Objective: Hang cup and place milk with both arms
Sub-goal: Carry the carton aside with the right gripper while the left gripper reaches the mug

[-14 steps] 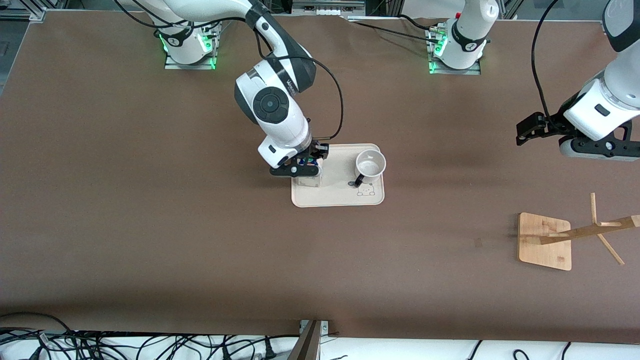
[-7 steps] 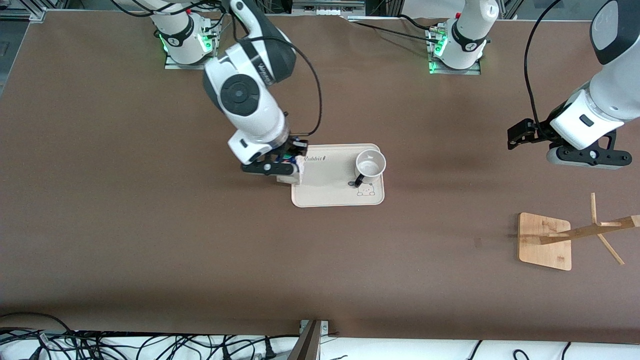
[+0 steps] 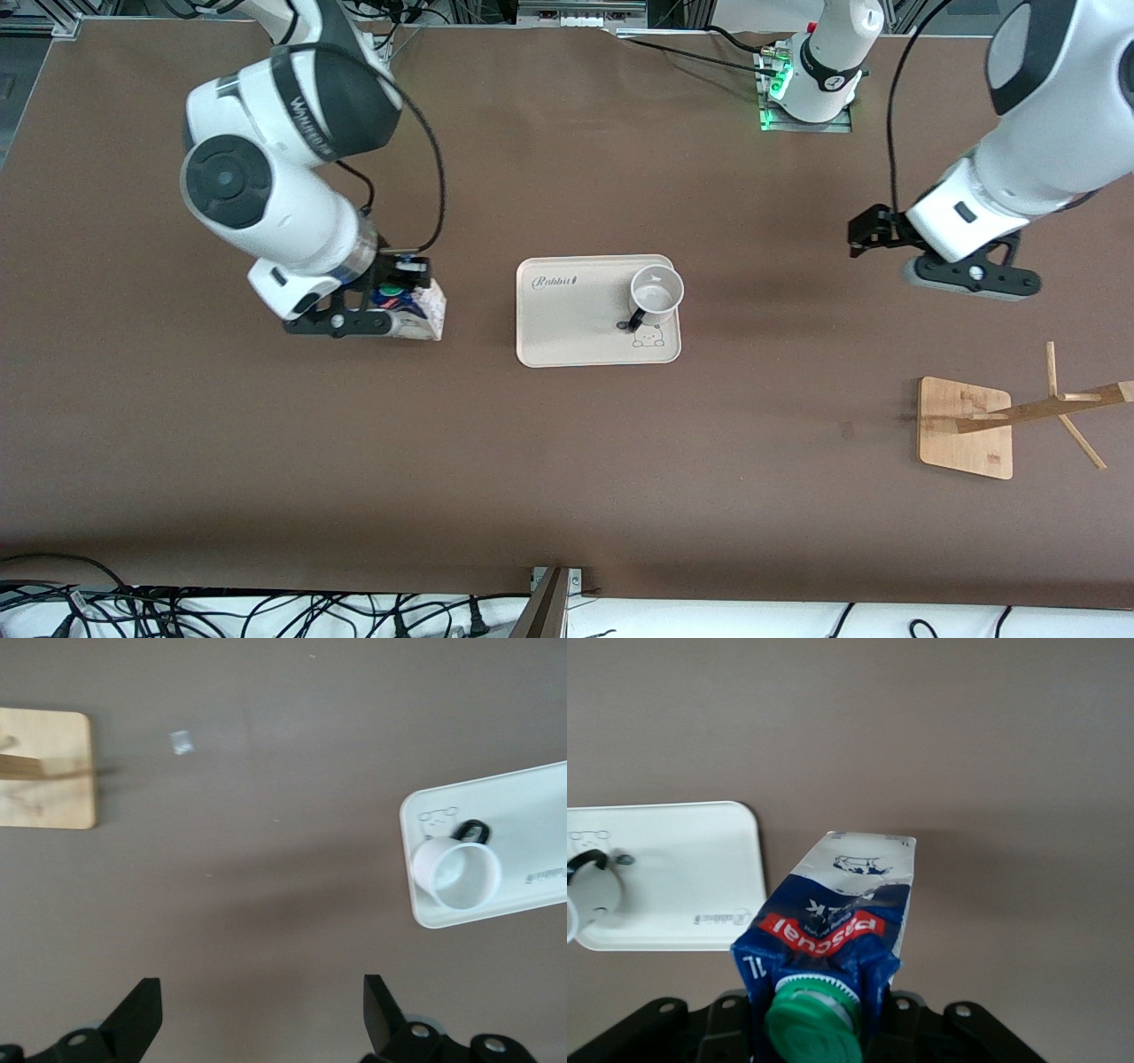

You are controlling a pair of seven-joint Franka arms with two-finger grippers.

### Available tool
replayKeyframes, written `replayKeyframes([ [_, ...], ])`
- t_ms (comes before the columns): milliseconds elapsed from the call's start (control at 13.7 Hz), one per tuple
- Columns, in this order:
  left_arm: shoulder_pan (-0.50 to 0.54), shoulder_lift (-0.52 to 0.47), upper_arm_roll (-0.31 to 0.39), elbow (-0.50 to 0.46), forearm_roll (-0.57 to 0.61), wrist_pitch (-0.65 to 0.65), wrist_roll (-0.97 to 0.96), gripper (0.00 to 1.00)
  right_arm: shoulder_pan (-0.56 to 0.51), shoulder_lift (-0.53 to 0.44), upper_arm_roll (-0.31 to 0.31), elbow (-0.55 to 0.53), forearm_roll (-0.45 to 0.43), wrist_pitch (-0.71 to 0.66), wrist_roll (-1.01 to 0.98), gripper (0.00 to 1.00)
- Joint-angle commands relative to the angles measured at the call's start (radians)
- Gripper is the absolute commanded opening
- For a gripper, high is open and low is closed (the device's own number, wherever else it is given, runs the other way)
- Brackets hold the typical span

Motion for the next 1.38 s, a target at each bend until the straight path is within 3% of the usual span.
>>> replayKeyframes([
  [0, 0.000, 0.063, -0.069, 0.038, -0.077, -0.022, -0.136, 1.00, -0.024, -0.004, -0.065, 0.014, -0.002, -0.068, -0.133, 0.37],
  [146, 0.000, 0.094, -0.139, 0.032, -0.081, 0.014, -0.209, 1.00, -0.027, -0.003, -0.128, 0.005, 0.004, -0.125, -0.250, 0.37],
  [437, -0.164, 0.122, -0.149, -0.079, -0.066, 0.175, -0.299, 1.00, -0.033, -0.003, -0.213, -0.015, 0.007, -0.219, -0.356, 0.37],
  [655, -0.224, 0.163, -0.149, -0.228, -0.065, 0.419, -0.285, 1.00, -0.054, 0.005, -0.220, -0.037, 0.006, -0.214, -0.373, 0.37],
  [801, -0.253, 0.211, -0.149, -0.256, -0.051, 0.502, -0.283, 1.00, -0.077, 0.017, -0.220, -0.043, 0.009, -0.210, -0.390, 0.39],
  [1019, -0.295, 0.266, -0.150, -0.259, 0.075, 0.547, -0.283, 1.00, -0.138, 0.023, -0.220, -0.055, 0.007, -0.205, -0.474, 0.39],
  [1311, -0.339, 0.315, -0.157, -0.288, 0.102, 0.594, -0.270, 1.00, -0.156, 0.029, -0.217, -0.081, 0.001, -0.156, -0.542, 0.39],
])
